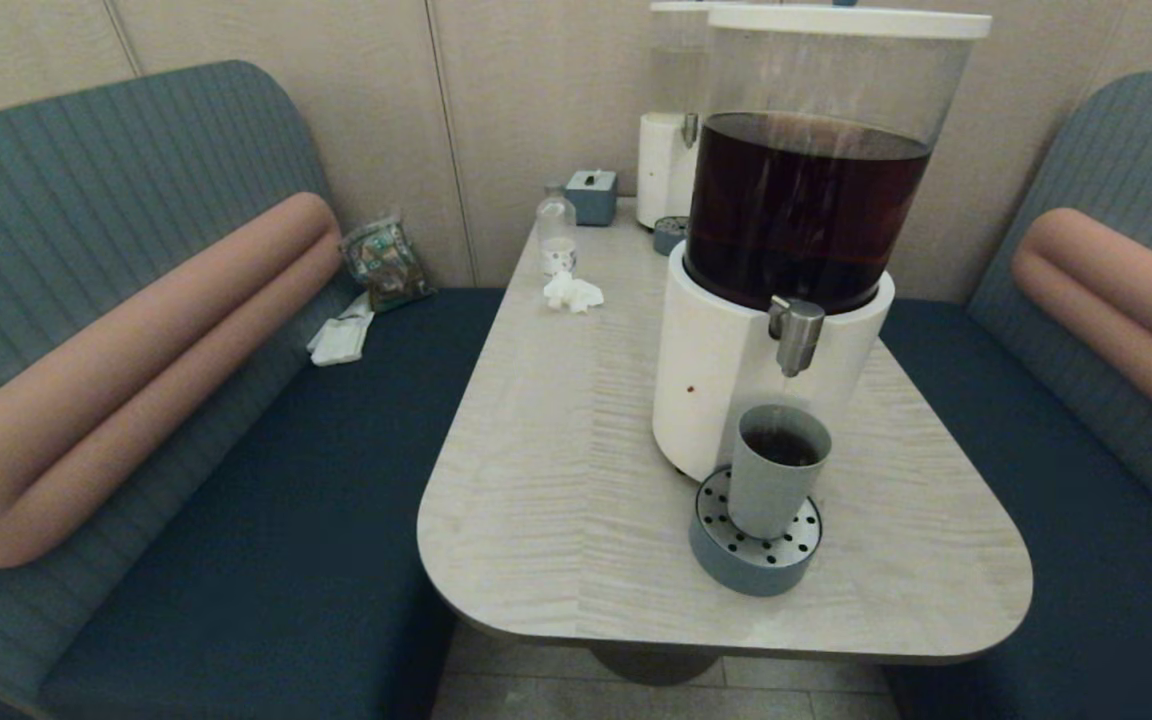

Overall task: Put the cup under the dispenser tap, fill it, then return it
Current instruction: Turn off the faucet

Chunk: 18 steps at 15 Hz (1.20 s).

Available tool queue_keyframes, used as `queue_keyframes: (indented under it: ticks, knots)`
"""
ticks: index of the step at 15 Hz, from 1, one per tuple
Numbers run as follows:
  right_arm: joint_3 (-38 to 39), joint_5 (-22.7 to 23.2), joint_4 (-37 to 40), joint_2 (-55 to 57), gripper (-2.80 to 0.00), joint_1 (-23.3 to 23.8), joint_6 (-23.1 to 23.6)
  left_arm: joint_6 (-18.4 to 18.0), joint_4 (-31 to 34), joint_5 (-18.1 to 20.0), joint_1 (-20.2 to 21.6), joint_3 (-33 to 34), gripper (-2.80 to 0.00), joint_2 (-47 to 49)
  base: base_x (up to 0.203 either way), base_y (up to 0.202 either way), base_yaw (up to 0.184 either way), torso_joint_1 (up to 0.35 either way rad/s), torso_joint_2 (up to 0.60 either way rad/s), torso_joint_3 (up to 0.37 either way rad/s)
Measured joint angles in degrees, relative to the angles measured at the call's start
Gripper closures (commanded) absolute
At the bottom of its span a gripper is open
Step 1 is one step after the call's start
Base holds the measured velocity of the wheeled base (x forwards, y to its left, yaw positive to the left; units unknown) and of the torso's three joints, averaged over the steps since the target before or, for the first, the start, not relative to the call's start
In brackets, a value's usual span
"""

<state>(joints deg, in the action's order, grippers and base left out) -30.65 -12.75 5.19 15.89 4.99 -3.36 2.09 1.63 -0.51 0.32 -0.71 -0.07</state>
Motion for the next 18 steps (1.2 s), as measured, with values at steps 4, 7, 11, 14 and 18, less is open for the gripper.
queue_keyframes:
  ticks: [4,7,11,14,18]
  knots:
    - [3.4,2.4,5.4,-4.5,0.0,-5.3,2.1,0.0,0.0,0.0,0.0,0.0,0.0,0.0,0.0,0.0,0.0,0.0,0.0,0.0]
    - [13.6,3.0,-7.8,-9.4,0.0,-5.3,11.5,0.0,0.0,0.0,0.0,0.0,0.0,0.0,0.0,0.0,0.0,0.0,0.0,0.0]
    - [27.0,5.2,-22.0,-14.0,0.0,-5.2,19.7,0.0,0.0,0.0,0.0,0.0,0.0,0.0,0.0,0.0,0.0,0.0,0.0,0.0]
    - [30.2,7.4,-19.0,-15.4,0.0,-5.1,16.1,0.0,0.0,0.0,0.0,0.0,0.0,0.0,0.0,0.0,0.0,0.0,0.0,0.0]
    - [30.6,13.3,-8.3,-15.8,0.0,-5.1,10.4,0.0,0.0,0.0,0.0,0.0,0.0,0.0,0.0,0.0,0.0,0.0,0.0,0.0]
